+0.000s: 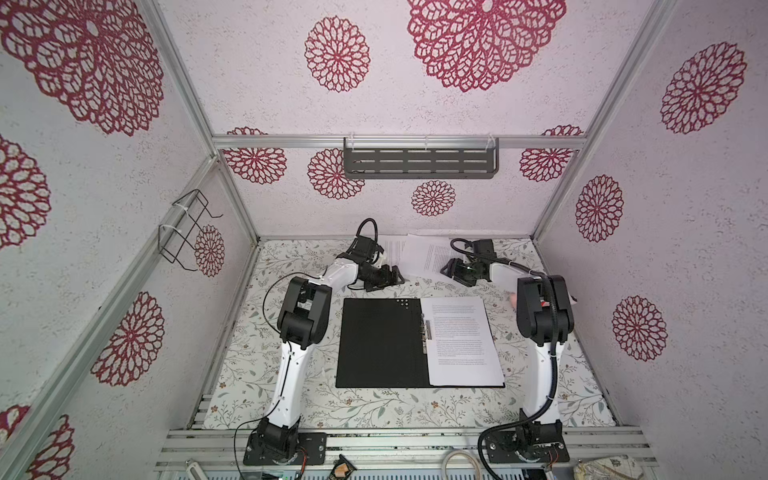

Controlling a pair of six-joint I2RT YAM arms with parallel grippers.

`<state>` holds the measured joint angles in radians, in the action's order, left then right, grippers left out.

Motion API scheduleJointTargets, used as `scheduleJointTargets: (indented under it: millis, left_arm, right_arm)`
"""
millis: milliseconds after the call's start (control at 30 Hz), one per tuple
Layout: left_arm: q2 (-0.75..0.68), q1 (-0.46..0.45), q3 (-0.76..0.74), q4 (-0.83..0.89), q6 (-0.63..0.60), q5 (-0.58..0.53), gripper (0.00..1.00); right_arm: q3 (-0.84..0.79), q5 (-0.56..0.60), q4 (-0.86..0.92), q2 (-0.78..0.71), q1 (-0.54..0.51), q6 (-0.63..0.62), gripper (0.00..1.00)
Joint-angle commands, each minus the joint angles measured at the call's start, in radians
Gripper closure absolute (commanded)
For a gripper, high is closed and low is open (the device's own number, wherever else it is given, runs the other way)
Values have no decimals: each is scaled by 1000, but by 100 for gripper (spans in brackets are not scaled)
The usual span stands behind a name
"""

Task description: Put the files into the folder

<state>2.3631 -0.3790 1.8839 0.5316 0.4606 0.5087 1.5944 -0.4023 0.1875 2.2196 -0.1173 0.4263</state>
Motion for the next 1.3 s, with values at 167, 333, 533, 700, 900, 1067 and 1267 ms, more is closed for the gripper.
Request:
scheduleJointTargets:
  millis: [167,333,533,700,900,1067,1267]
  left_arm:
    - [48,-38,195,29,-54,-53,8]
    - [142,-69,336,66,-58,-29,8]
    - [223,-84,414,77,-47,-6,7]
    - [251,-85,419,70,-51,2,7]
    - [238,-85,410,71,-60,-7,7]
    - [147,-90,323,-17,-55,-26,7]
    - [79,-89,248,-150,-34,-66,7]
  right_arm:
    - [-123,-12,169,-97,49,-220,35]
    - [-127,-42,184,-111,40,-298,38]
    - [-155,-70,169,-132,4,-355,39]
    - [-144,-83,180,-130,-33,-398,39]
    - [-149,-87,192,-127,-42,-415,39]
    - [-172,-82,202,-136,-54,-433,38]
    - [-191,-91,204,-147,-59,-448,39]
